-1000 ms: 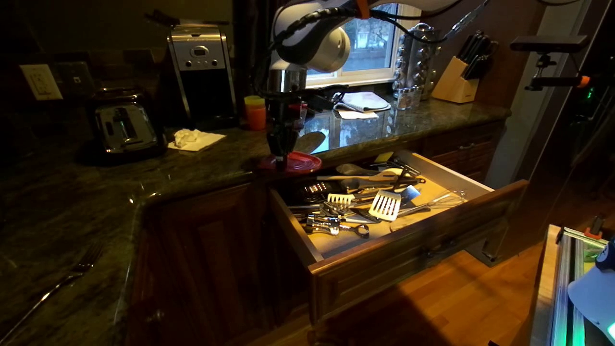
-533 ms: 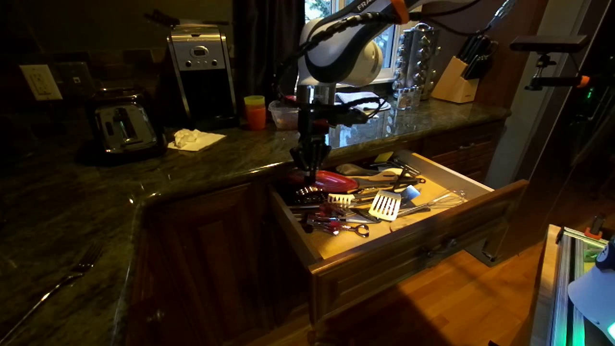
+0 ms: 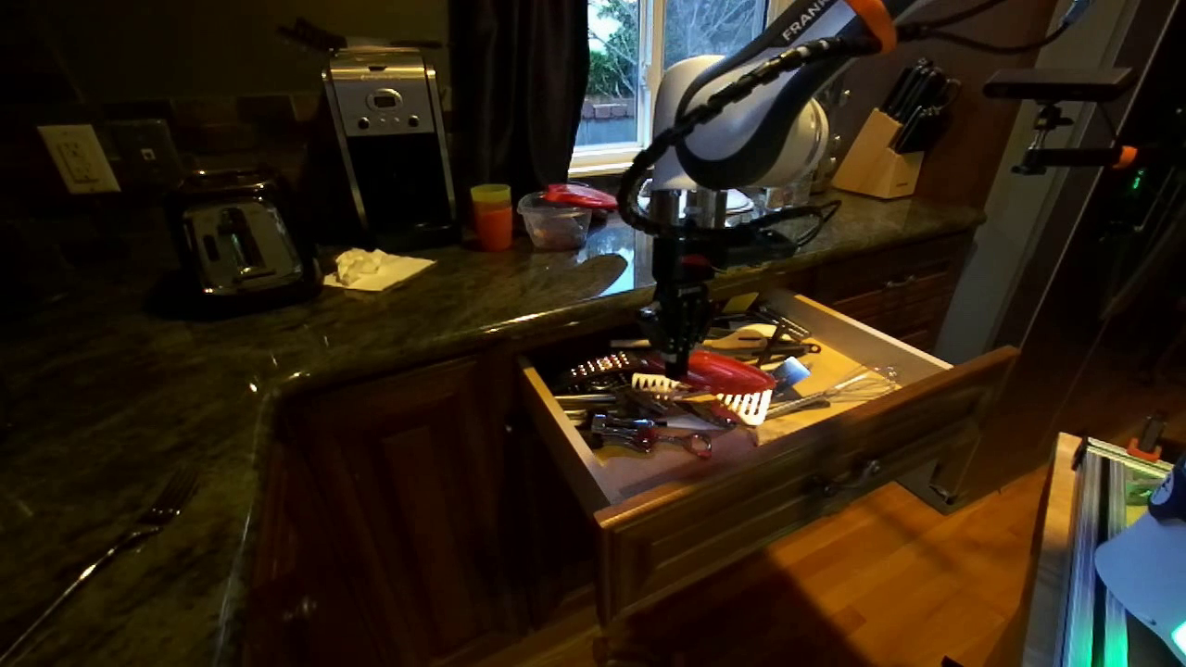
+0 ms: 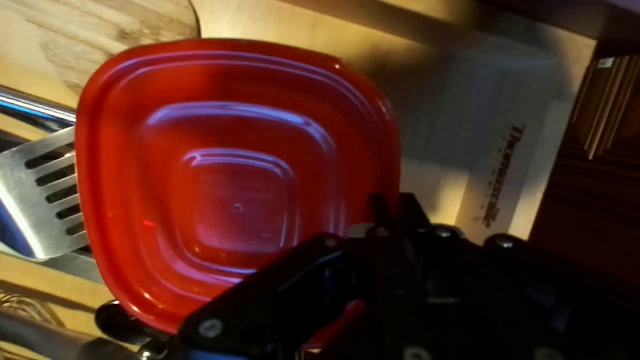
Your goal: Put the orange lid in the topmost drawer
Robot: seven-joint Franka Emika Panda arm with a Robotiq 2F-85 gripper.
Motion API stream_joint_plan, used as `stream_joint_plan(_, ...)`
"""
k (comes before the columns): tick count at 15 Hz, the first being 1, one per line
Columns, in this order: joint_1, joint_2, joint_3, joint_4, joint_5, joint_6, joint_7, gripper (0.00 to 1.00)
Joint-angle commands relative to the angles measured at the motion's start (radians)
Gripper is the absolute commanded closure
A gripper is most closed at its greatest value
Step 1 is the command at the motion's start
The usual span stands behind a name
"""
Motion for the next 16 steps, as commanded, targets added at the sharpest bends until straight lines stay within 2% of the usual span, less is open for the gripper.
stream_joint_plan(1,0.0,-0.02,-0.04,-0.062,-0.079,0.127,0.025,0.98)
stream_joint_plan(3,-0.002,0.004,-0.062,-0.052,-0.139,0.195,0.03,0.98)
stream_joint_plan(7,-0.01,0.055,-0.074,-0.022,-0.156,0.268,-0.01,0.98)
stream_joint_plan(16,-0.013,0.177,-0.061,0.086,-0.152,0.264,-0.1,0.98)
